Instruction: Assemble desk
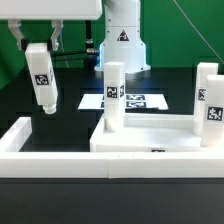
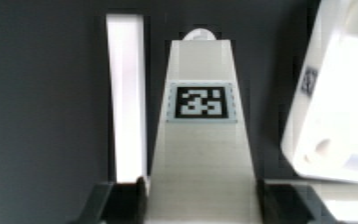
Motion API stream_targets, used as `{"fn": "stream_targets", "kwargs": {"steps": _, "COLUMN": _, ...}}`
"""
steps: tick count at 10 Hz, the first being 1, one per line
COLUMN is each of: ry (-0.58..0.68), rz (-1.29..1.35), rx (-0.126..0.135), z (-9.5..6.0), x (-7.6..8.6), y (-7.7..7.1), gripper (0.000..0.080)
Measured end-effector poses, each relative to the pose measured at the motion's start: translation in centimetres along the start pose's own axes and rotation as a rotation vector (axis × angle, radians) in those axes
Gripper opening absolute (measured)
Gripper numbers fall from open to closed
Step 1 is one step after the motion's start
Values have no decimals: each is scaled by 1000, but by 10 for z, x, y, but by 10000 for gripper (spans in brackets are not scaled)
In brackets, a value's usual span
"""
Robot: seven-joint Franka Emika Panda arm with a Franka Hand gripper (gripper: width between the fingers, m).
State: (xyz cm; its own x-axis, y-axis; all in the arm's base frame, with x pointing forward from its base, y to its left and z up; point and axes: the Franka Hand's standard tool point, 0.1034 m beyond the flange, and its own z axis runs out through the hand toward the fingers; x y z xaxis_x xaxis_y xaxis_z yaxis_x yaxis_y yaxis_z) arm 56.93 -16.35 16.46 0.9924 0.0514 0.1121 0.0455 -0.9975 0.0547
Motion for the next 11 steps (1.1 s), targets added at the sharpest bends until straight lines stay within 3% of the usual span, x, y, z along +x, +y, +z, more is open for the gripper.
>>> {"fn": "stream_targets", "kwargs": {"steps": 2, "ry": 71, "rz": 16, "rx": -18, "z": 5, "x": -5, "y": 6, "gripper": 288}}
{"fn": "stream_targets", "kwargs": {"steps": 3, "ry": 67, "rz": 25, "rx": -14, "z": 5, "x": -4, "y": 1, "gripper": 288}}
{"fn": "stream_targets", "kwargs": {"steps": 4, "ry": 69, "rz": 32, "rx": -7, "z": 4, "x": 3, "y": -13, "gripper": 288}}
{"fn": "stream_targets", "kwargs": {"steps": 7, "ry": 104, "rz": -33, "rx": 11, "z": -2, "x": 49, "y": -61, "gripper": 288}}
{"fn": "stream_targets", "kwargs": {"steps": 10, "ry": 102, "rz": -36, "rx": 12, "z": 0, "x": 47, "y": -60, "gripper": 288}}
{"fn": "stream_targets", "kwargs": {"steps": 11, "ry": 119, "rz": -7, "rx": 9, "z": -2, "x": 48, "y": -67, "gripper": 288}}
